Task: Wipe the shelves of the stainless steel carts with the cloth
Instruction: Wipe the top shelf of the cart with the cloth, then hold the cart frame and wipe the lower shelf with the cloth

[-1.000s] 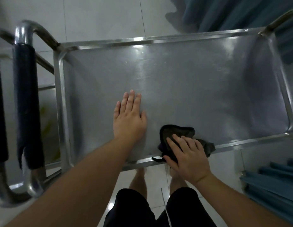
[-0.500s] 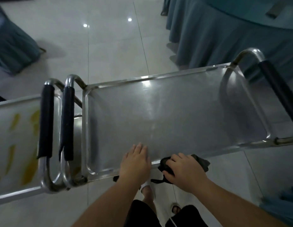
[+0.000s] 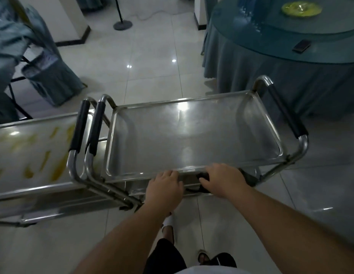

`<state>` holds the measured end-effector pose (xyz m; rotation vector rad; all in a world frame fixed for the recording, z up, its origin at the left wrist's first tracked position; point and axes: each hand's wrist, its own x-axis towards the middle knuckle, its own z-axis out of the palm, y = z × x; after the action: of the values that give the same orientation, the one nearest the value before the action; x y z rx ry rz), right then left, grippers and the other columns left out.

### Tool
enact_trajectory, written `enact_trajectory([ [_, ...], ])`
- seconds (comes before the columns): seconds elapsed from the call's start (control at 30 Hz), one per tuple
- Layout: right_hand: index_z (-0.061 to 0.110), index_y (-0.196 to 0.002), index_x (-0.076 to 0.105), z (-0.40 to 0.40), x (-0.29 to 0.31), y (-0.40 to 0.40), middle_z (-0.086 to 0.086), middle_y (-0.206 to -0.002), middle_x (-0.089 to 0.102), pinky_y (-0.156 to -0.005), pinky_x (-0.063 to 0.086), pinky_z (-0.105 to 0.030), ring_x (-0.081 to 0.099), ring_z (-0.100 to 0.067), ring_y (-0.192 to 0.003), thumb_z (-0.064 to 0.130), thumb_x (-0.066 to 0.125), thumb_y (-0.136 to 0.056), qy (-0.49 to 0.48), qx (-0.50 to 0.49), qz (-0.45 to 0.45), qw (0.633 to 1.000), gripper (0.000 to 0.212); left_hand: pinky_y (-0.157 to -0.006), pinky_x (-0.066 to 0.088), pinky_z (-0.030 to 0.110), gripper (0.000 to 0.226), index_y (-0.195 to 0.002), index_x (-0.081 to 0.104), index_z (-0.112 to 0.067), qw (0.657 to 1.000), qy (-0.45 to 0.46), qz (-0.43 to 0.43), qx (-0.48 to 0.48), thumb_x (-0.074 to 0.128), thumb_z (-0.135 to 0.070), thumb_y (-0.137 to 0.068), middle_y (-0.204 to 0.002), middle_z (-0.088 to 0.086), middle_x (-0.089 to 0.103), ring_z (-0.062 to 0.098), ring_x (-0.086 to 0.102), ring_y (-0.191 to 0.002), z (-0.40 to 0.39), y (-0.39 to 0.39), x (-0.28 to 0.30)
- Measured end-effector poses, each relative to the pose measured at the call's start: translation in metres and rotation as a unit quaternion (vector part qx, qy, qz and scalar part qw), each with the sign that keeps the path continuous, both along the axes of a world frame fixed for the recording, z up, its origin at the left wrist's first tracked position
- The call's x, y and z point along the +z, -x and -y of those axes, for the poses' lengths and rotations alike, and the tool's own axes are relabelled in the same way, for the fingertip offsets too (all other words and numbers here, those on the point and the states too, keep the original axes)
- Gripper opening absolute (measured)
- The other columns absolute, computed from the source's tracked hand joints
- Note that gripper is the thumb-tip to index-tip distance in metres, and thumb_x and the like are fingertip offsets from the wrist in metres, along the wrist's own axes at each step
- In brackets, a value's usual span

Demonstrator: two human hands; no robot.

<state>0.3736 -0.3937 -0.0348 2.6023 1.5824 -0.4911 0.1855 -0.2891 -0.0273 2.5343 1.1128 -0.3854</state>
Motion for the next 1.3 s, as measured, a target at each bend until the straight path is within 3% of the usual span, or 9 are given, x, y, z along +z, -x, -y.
enact_trajectory([
  [0.17, 0.028, -0.097, 0.067, 0.023, 0.035, 0.0, 0.001, -0.092, 0.065, -0.067, 0.049, -0.036, 0.062, -0.025, -0.082, 0.068, 0.044, -0.091, 0.01, 0.0, 0.003, 1.0, 0.046, -0.106, 0.043, 0.046, 0.047, -0.147, 0.048, -0.024, 1.0, -0.019, 0.001, 0.002, 0.036, -0.047, -0.108, -0.15, 0.003, 0.053, 0.029, 0.05, -0.136, 0.036, 0.018, 0.029],
  [0.33, 0.027, -0.094, 0.061, 0.032, 0.054, 0.017, 0.001, -0.09, 0.059, -0.075, 0.055, -0.039, 0.059, -0.024, -0.084, 0.067, 0.045, -0.093, 0.014, -0.01, -0.018, 1.0, 0.043, -0.104, 0.044, 0.044, 0.044, -0.141, 0.053, -0.022, 0.999, -0.036, -0.006, 0.011, 0.034, -0.045, -0.109, -0.146, 0.005, 0.055, 0.03, 0.051, -0.134, 0.046, 0.041, 0.05],
  [0.53, 0.026, -0.096, 0.064, 0.032, 0.054, 0.06, 0.0, -0.093, 0.064, -0.069, 0.05, -0.035, 0.059, -0.022, -0.082, 0.067, 0.045, -0.094, 0.017, -0.008, -0.023, 1.0, 0.045, -0.105, 0.044, 0.047, 0.048, -0.146, 0.05, -0.021, 0.999, -0.031, -0.012, 0.027, 0.034, -0.048, -0.109, -0.148, 0.005, 0.053, 0.031, 0.052, -0.135, 0.04, 0.086, 0.052],
  [0.7, 0.026, -0.102, 0.066, 0.034, 0.043, 0.1, -0.002, -0.106, 0.067, -0.078, 0.055, -0.036, 0.064, -0.026, -0.097, 0.066, 0.045, -0.096, 0.031, -0.041, -0.053, 0.997, 0.045, -0.097, 0.046, 0.046, 0.043, -0.134, 0.054, -0.021, 0.999, -0.022, -0.011, 0.026, 0.033, -0.048, -0.108, -0.136, 0.006, 0.058, 0.032, 0.056, -0.126, 0.031, 0.129, 0.041],
  [0.9, 0.027, -0.102, 0.065, 0.028, 0.019, 0.172, -0.001, -0.103, 0.066, -0.069, 0.047, -0.034, 0.062, -0.025, -0.092, 0.068, 0.043, -0.097, 0.057, -0.07, -0.064, 0.994, 0.047, -0.101, 0.044, 0.047, 0.046, -0.142, 0.052, -0.024, 0.999, 0.007, -0.037, 0.036, 0.034, -0.048, -0.107, -0.144, 0.004, 0.056, 0.032, 0.054, -0.132, 0.016, 0.207, 0.016],
  [1.07, 0.028, -0.095, 0.062, 0.016, -0.004, 0.24, 0.001, -0.094, 0.062, -0.069, 0.05, -0.033, 0.061, -0.022, -0.085, 0.068, 0.043, -0.096, 0.069, -0.094, -0.091, 0.989, 0.044, -0.103, 0.046, 0.047, 0.048, -0.143, 0.053, -0.021, 0.996, 0.045, -0.062, 0.051, 0.032, -0.047, -0.108, -0.144, 0.009, 0.056, 0.034, 0.054, -0.132, 0.0, 0.267, -0.006],
  [1.3, 0.028, -0.082, 0.056, 0.01, -0.043, 0.295, 0.001, -0.082, 0.059, -0.063, 0.051, -0.034, 0.06, -0.019, -0.075, 0.07, 0.042, -0.096, 0.1, -0.105, -0.152, 0.978, 0.046, -0.104, 0.046, 0.047, 0.052, -0.151, 0.048, -0.019, 0.99, 0.102, -0.083, 0.045, 0.03, -0.044, -0.109, -0.153, 0.013, 0.048, 0.036, 0.052, -0.134, -0.01, 0.286, -0.033],
])
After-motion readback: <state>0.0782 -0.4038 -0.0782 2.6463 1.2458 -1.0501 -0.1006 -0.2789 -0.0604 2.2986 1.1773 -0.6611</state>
